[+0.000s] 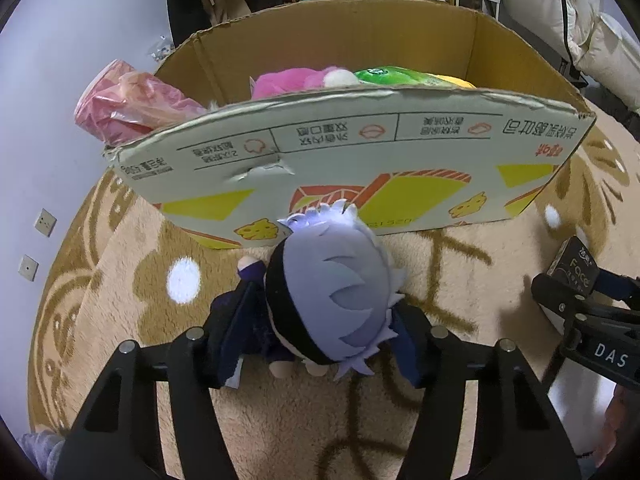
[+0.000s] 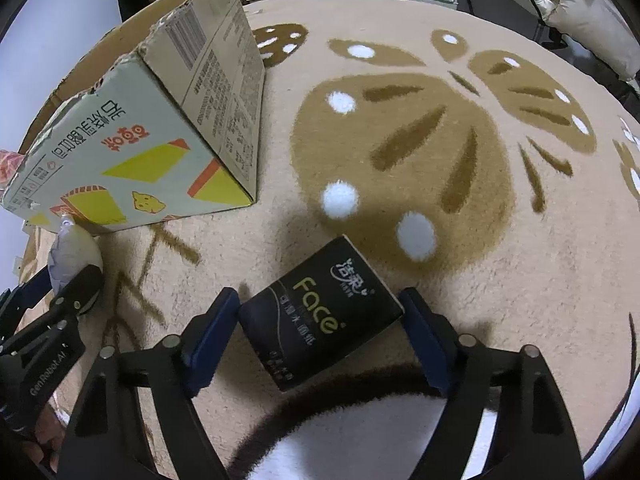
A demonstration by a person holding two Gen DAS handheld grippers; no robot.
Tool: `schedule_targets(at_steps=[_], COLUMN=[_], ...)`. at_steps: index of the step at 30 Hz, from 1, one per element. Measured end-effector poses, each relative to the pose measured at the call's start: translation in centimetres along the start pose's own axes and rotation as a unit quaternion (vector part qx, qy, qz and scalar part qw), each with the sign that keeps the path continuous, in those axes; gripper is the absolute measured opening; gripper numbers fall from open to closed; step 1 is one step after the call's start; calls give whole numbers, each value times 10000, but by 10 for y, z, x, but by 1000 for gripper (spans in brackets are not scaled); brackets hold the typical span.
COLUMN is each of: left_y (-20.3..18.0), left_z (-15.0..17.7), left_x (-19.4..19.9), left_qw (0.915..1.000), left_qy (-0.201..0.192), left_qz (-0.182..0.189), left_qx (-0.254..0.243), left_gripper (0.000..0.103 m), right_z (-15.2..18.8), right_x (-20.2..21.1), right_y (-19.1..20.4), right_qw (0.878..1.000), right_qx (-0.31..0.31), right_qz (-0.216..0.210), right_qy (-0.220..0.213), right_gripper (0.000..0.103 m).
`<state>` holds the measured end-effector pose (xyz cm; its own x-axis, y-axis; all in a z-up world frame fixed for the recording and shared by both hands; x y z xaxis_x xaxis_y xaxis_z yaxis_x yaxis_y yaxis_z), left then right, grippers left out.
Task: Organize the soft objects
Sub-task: 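Grasp the white-haired doll with the left tool while the right tool grasps the black Face tissue pack, then lift the doll and black tissue pack over the box and release both inside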
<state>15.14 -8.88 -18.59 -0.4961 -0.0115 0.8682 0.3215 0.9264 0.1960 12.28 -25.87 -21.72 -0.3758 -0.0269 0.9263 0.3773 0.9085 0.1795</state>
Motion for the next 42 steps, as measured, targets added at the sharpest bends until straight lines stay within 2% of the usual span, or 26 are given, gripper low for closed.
schedule_targets(at_steps=[8, 13, 17, 18, 26, 33, 42], left_y=[9, 19, 29, 31, 39, 53, 71], left_z=[3, 4, 6, 6, 5, 7, 7], left_x=[2, -1, 1, 2, 4, 16, 35], left_qw=[9996, 9995, 9986, 9983, 9973, 9925, 9909], left_qy=[-56, -70, -89, -99, -125, -195, -439], left_qz=[129, 154, 208, 221, 396, 642, 388], left_qx=[229, 282, 486, 523, 602, 1022, 1210], left_gripper=[60, 60, 59, 50, 47, 47, 47], right_z=[5, 3, 3, 3, 0, -3, -8], right_x=[5, 13, 15, 16, 19, 25, 35], right_y=[-7, -9, -7, -6, 3, 5, 7], right_qw=[10000, 9996, 9996, 9996, 9989, 9981, 9957], right_qx=[25, -140, -97, -80, -16, -27, 26], right_qz=[25, -207, -231, -232, -382, -478, -675], right_qy=[-32, -90, -134, -148, -266, -398, -641], right_gripper=[82, 81, 81, 81, 81, 81, 81])
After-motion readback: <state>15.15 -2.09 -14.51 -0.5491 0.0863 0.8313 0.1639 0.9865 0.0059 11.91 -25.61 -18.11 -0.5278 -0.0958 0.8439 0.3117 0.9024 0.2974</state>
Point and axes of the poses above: each gripper's, at about its wrist camera, not at the fingertips, and x roughly against the way its jaws point, y to its left, z to its underside, the point moved 6 cm from there along -x, roughly the way its jaws point, and after that the axes turned 7 degrees about -x, right-handed, at the moved point
